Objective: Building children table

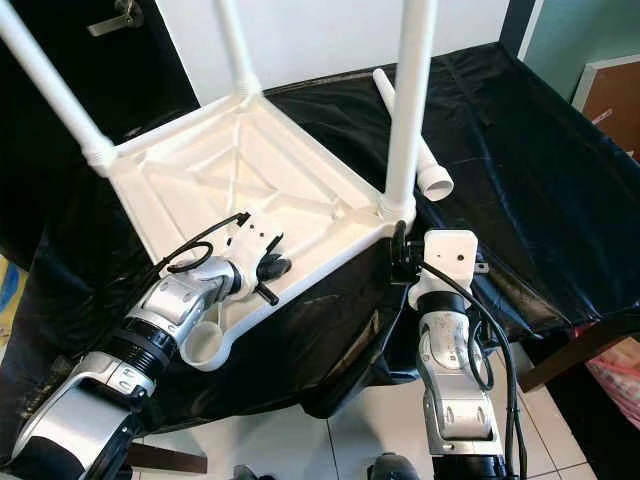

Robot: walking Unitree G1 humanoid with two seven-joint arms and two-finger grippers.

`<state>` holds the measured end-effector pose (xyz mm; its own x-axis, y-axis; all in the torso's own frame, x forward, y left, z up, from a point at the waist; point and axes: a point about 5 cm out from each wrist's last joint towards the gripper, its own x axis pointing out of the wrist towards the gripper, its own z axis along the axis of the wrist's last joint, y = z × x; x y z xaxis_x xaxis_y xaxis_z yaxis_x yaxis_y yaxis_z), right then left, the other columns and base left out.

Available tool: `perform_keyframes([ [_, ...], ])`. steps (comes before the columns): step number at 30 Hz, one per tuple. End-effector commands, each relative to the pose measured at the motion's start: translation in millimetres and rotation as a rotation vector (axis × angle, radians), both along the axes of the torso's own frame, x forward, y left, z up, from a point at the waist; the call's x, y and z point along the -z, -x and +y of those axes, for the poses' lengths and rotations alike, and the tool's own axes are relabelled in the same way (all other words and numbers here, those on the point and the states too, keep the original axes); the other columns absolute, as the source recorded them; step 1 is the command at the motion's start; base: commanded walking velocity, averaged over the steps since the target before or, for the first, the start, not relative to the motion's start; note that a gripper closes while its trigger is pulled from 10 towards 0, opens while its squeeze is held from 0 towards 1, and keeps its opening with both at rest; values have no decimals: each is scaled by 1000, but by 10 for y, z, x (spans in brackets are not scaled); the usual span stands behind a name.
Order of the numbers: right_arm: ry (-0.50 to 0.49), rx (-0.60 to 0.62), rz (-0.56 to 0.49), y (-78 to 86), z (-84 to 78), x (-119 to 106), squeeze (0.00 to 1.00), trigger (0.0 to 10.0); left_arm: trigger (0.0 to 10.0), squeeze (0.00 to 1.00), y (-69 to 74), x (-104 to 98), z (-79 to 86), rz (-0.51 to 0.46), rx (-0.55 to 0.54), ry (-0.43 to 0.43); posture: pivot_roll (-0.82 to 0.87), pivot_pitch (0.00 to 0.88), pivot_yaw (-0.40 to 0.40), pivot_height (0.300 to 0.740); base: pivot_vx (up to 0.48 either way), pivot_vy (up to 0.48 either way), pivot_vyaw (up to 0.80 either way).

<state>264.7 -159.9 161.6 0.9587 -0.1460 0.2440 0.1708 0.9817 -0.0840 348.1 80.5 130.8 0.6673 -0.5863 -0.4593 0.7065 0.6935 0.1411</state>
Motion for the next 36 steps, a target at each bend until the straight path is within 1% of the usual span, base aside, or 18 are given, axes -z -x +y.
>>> perform_keyframes([
  [1, -8, -2, 10, 5, 23, 15, 0, 10000, 0, 0, -45, 16, 126, -46, -187, -14, -159, 92, 113, 740, 0, 0, 0],
  [5, -7, -2, 12, 1, 28, 19, 0, 10000, 0, 0, -40, 17, 99, -47, -186, -12, -160, 92, 113, 740, 0, 0, 0],
  [6, -7, -3, 13, -1, 31, 21, 0, 10000, 6588, 0, -30, 14, 63, -46, -172, -5, -160, 92, 114, 740, 0, 0, 0],
  [7, -7, -4, 15, -2, 32, 23, 0, 10000, 6588, 0, -20, 10, 31, -47, -156, 0, -159, 91, 112, 740, 0, 0, 0],
  [8, -7, -5, 15, -2, 32, 23, 0, 10000, 10000, 0, -11, -1, -4, -50, -135, 9, -159, 91, 112, 740, 0, 0, 0],
  [12, -7, -5, 16, -4, 31, 26, 0, 10000, 10000, 0, 5, -21, -57, -47, -105, 35, -160, 90, 112, 740, 0, 0, 0],
  [13, -6, -6, 17, -6, 34, 27, 0, 10000, 10000, 78, 20, -42, -91, -50, -76, 55, -159, 89, 112, 740, 0, 0, 0],
  [14, -6, -6, 17, -6, 34, 27, 0, 10000, 10000, 78, 20, -42, -91, -50, -76, 55, -159, 89, 112, 740, 0, 0, 0],
  [15, -6, -7, 18, -7, 37, 30, 0, 10000, 10000, 1000, 39, -64, -124, -39, -56, 94, -160, 89, 112, 740, 0, 0, 0],
  [17, -7, -8, 21, -9, 42, 37, 0, 10000, 10000, 1000, 91, -125, -195, -39, 12, 154, -159, 89, 112, 740, 0, 0, 0],
  [19, -7, -9, 22, -9, 43, 39, 0, 10000, 10000, 1000, 106, -138, -210, -34, 27, 166, -159, 89, 112, 740, 0, 0, 0],
  [20, -8, -10, 26, -11, 47, 48, 0, 10000, 10000, 1000, 143, -166, -238, -40, 74, 177, -158, 87, 110, 740, 0, 0, 0],
  [22, -11, -14, 36, -18, 57, 66, 0, 10000, 10000, 0, 194, -248, -264, -85, 149, 201, -156, 86, 108, 740, 0, 0, 0],
  [23, -11, -14, 36, -18, 57, 66, 0, 10000, 10000, 0, 194, -248, -264, -85, 149, 201, -156, 86, 108, 740, 0, 0, 0],
  [26, -19, -34, 63, -51, 93, 101, 0, 10000, 10000, 0, 221, -399, -194, -151, 199, 229, -150, 84, 103, 740, 0, 0, 0],
  [32, -27, -49, 99, -85, 119, 154, 0, 10000, 10000, 0, 183, -488, -26, -186, 151, 214, -145, 80, 100, 740, 0, 0, 0],
  [35, -33, -46, 140, -124, 116, 218, 0, 10000, 10000, 0, 113, -541, 288, -233, 55, 145, -135, 75, 93, 740, 0, 0, 0],
  [36, -33, -46, 140, -124, 116, 218, 0, 10000, 10000, 0, 113, -541, 288, -233, 55, 145, -135, 75, 93, 740, 0, 0, 0],
])
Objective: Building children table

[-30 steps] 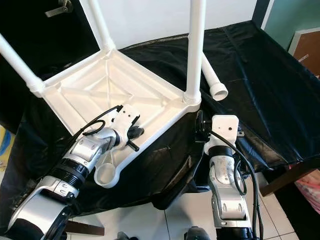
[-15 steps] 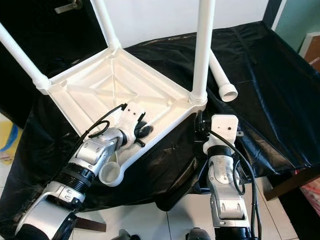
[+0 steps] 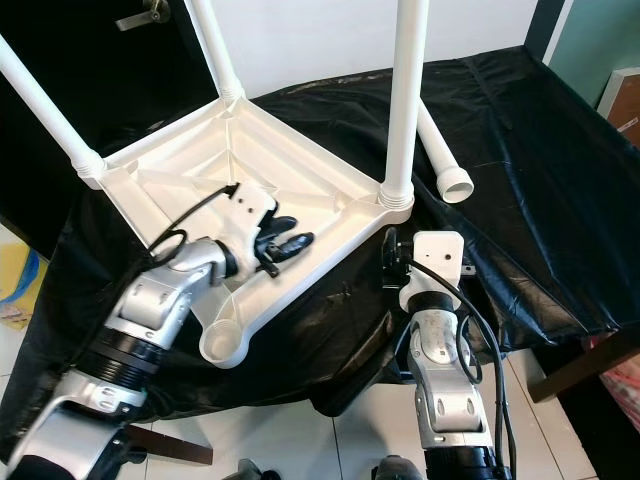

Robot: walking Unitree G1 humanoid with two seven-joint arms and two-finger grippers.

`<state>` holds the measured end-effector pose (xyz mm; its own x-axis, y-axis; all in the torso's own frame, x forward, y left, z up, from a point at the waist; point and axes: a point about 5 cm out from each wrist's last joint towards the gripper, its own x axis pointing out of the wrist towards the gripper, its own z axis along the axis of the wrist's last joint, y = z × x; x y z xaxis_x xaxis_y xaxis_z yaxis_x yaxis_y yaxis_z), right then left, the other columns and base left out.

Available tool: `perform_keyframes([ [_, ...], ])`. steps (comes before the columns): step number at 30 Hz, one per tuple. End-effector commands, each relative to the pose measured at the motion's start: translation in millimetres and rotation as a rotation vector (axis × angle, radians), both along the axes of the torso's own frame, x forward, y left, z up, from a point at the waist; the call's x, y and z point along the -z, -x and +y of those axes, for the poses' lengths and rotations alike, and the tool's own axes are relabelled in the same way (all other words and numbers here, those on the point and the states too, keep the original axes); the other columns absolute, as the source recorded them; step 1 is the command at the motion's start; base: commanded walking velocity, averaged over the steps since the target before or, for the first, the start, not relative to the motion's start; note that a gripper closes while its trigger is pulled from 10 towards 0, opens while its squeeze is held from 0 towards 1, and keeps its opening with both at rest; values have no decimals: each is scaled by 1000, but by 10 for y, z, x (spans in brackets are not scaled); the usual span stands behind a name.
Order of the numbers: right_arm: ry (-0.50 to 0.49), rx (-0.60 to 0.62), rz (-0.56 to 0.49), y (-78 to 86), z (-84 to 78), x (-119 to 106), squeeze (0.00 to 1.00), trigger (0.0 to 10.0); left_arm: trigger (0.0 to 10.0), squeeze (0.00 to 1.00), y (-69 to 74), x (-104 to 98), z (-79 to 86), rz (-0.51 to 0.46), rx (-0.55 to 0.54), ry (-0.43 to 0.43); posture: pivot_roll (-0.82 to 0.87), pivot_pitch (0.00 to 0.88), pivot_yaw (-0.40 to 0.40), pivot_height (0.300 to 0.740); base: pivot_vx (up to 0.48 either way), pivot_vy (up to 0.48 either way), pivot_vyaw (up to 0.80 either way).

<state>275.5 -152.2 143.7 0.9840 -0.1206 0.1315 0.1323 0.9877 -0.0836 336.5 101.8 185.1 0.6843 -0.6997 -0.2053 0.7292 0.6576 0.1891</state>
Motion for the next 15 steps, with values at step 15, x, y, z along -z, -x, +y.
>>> perform_keyframes([
  [15, 21, -10, 111, -183, -29, 148, 0, 10000, 10000, 0, 244, 74, 701, -14, -21, -295, -110, 82, 69, 740, 0, 0, 0],
])
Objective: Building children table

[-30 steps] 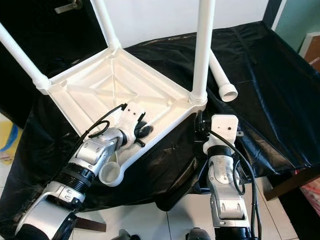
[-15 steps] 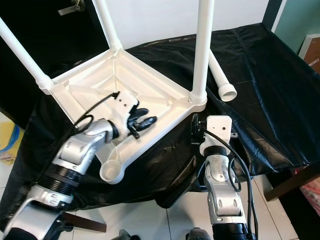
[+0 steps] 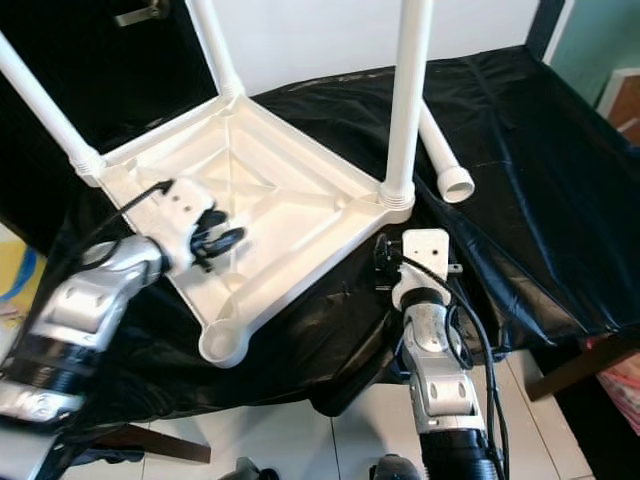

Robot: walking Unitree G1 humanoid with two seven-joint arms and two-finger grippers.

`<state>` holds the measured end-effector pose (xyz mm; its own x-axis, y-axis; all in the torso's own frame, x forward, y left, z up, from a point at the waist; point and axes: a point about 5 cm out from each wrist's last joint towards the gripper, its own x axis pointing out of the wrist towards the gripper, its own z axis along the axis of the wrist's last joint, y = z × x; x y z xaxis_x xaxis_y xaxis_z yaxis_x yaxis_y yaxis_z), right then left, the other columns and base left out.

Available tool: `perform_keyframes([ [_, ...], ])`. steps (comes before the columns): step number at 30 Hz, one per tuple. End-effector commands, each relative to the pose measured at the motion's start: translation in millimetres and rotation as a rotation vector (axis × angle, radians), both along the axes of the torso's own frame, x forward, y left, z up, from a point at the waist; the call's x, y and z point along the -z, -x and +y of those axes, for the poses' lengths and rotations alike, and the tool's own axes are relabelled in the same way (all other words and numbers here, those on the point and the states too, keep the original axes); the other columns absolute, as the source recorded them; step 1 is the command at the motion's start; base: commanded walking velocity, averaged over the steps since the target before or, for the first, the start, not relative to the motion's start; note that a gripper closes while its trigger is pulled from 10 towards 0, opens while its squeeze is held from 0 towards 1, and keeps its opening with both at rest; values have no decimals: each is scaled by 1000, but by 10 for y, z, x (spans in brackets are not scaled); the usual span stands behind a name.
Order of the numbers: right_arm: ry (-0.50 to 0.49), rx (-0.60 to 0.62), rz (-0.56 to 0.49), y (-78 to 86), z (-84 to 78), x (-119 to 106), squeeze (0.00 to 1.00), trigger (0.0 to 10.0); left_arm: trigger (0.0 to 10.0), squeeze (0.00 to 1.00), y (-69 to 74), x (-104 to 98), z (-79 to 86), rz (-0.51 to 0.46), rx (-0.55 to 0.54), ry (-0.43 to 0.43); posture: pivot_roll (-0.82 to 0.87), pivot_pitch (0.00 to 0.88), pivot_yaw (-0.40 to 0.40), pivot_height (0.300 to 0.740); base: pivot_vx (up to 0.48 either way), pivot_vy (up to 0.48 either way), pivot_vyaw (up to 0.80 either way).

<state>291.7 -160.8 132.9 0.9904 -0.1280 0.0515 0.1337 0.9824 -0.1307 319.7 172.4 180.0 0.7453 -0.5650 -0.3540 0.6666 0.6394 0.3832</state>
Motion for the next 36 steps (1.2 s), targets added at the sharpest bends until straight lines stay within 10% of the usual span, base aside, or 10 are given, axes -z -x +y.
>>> perform_keyframes([
  [1, -17, -20, 26, -22, 57, 40, 0, 10000, 10000, 0, 76, 24, -5, 24, 59, -29, -110, 82, 69, 740, 0, 0, 0],
  [13, -28, -14, 61, -114, 2, 54, 0, 10000, 10000, 0, 268, 176, 161, 124, 107, -166, -107, 91, 67, 740, 0, 0, 0],
  [36, -61, -116, 123, -455, 69, 126, 0, 10000, 10000, 0, 607, 493, -461, 234, 399, -171, -105, 97, 70, 740, 0, 0, 0],
])
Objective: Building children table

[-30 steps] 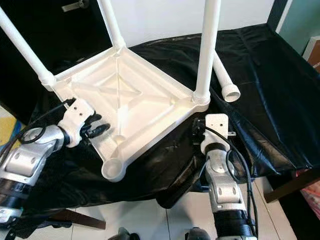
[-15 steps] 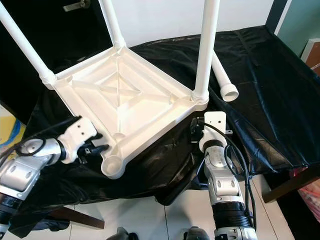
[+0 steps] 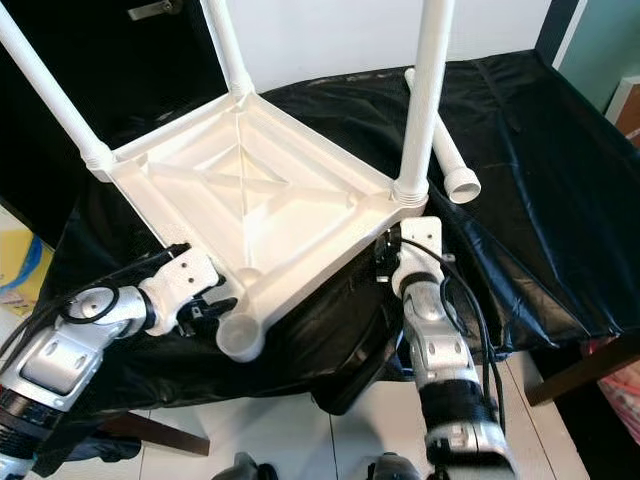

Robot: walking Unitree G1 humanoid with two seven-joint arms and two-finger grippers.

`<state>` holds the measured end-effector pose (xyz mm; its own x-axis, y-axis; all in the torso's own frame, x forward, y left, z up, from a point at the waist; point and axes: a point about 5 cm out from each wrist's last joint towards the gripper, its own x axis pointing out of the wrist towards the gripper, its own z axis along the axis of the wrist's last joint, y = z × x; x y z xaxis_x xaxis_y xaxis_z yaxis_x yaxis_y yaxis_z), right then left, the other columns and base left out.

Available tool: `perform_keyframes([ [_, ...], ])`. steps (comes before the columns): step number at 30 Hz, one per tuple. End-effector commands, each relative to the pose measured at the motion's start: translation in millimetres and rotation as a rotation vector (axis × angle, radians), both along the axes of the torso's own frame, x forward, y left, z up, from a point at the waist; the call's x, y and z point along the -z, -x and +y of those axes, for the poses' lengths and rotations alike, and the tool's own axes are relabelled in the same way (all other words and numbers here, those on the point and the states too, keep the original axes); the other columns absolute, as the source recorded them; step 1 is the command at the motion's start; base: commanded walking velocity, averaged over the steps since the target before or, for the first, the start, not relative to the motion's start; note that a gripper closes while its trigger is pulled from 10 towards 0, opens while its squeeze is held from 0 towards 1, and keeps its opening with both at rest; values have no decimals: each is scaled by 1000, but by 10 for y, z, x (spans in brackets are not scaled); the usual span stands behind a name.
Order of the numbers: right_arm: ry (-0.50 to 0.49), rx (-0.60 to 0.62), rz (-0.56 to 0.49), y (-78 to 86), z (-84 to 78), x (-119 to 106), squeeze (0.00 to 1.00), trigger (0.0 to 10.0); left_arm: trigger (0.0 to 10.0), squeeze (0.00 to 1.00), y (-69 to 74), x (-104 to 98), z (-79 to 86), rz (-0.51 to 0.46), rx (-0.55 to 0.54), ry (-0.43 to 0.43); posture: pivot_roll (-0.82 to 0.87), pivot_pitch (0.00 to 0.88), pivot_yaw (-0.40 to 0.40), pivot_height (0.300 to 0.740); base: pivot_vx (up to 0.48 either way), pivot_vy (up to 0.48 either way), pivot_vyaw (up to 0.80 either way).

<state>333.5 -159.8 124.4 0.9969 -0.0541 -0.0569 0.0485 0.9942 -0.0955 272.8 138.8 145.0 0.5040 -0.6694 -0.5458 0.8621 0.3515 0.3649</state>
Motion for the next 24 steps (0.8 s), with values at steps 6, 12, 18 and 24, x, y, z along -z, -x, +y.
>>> perform_keyframes([
  [6, -11, -130, 11, -193, 100, 1, 0, 10000, 10000, 0, 243, 135, -379, 122, 173, 46, -89, 93, 63, 740, 0, 0, 0],
  [12, 0, -166, -2, -290, 90, -55, 0, 10000, 10000, 0, 274, 122, -616, 116, 210, 96, -80, 89, 51, 740, 0, 0, 0],
  [18, 23, -140, -8, -363, 3, -96, 0, 10000, 10000, 0, 277, 83, -929, 93, 245, 156, -79, 86, 48, 740, 0, 0, 0],
  [24, 16, -120, -11, -396, -48, -79, 0, 10000, 10000, 0, 200, 67, -1071, 49, 214, 171, -84, 84, 57, 740, 0, 0, 0],
])
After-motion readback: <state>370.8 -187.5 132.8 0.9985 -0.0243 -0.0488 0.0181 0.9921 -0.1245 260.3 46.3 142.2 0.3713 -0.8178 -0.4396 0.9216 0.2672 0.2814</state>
